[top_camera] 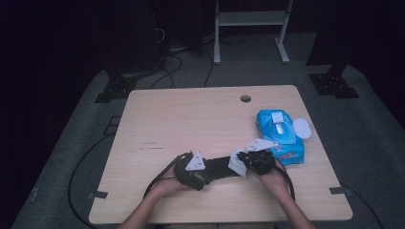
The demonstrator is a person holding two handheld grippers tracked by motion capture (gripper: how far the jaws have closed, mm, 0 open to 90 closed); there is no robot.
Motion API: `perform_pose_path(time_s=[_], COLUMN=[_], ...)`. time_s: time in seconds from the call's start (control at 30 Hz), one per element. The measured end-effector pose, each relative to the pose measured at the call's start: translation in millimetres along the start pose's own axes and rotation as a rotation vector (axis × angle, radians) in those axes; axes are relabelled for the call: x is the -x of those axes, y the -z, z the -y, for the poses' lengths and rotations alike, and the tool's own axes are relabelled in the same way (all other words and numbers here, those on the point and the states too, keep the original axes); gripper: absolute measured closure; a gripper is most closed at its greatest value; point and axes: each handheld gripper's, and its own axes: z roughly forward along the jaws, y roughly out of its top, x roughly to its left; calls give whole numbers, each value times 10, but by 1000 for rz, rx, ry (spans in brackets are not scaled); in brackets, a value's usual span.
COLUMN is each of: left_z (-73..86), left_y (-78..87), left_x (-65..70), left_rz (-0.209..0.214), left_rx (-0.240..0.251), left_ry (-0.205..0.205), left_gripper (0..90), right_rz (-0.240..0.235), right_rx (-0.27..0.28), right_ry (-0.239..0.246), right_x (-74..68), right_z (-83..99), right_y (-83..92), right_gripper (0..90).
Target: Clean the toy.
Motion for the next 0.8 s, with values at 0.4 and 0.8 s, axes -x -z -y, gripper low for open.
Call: perform_pose_path(time_s=[0.4, 0.8], left_z=[-6, -13], left_y=[11, 3], left_x=[6, 12], left_rz=[-1, -4], left_rx=[-18, -15], left_ry=[-21, -7], left_gripper=[244, 243], right_rz=[-30, -86], right_rx=[-36, -25], right_ry=[87, 48], right_x=[-155, -179], right_z=[137, 206], right_y=[154, 215], right_gripper=[871, 872])
